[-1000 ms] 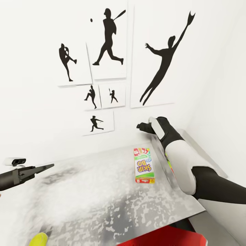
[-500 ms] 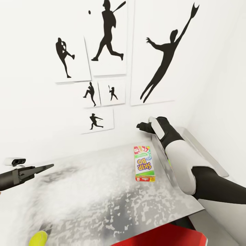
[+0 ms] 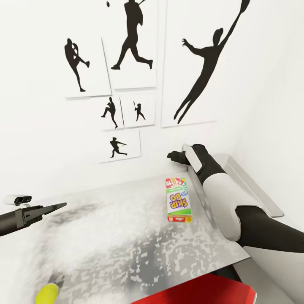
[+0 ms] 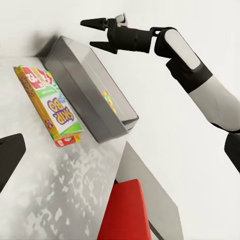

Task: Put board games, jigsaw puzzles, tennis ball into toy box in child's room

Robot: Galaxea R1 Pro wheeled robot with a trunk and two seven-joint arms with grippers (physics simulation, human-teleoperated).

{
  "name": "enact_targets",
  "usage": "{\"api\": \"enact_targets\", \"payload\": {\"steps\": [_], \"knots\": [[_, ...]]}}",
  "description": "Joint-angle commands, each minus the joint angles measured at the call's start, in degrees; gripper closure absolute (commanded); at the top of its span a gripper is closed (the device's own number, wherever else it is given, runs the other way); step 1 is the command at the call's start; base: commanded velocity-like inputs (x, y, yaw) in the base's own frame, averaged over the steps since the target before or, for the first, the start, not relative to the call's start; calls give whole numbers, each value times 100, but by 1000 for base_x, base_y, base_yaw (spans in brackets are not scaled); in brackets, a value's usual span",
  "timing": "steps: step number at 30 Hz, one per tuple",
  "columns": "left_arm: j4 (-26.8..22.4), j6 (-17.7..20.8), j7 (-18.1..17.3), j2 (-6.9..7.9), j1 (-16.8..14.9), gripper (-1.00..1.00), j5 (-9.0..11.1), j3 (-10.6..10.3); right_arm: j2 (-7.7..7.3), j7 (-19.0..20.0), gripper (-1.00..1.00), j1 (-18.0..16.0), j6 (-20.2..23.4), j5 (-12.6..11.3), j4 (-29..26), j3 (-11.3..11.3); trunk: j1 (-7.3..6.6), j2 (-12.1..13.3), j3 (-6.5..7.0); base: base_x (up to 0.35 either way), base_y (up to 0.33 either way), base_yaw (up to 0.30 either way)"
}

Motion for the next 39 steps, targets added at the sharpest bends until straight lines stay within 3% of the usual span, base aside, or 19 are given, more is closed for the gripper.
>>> {"api": "enact_targets", "payload": {"steps": [1,39], "knots": [[-1,61,-22,2,-4,-100,-2,-1,10,-48,-100,-5,15,-58,-7,-25,3,-12,-21,0,0,0],[18,61,-22,3,-4,-100,-19,8,95,-45,-100,-23,15,-35,-73,-1,3,-12,-376,0,0,0]]}}
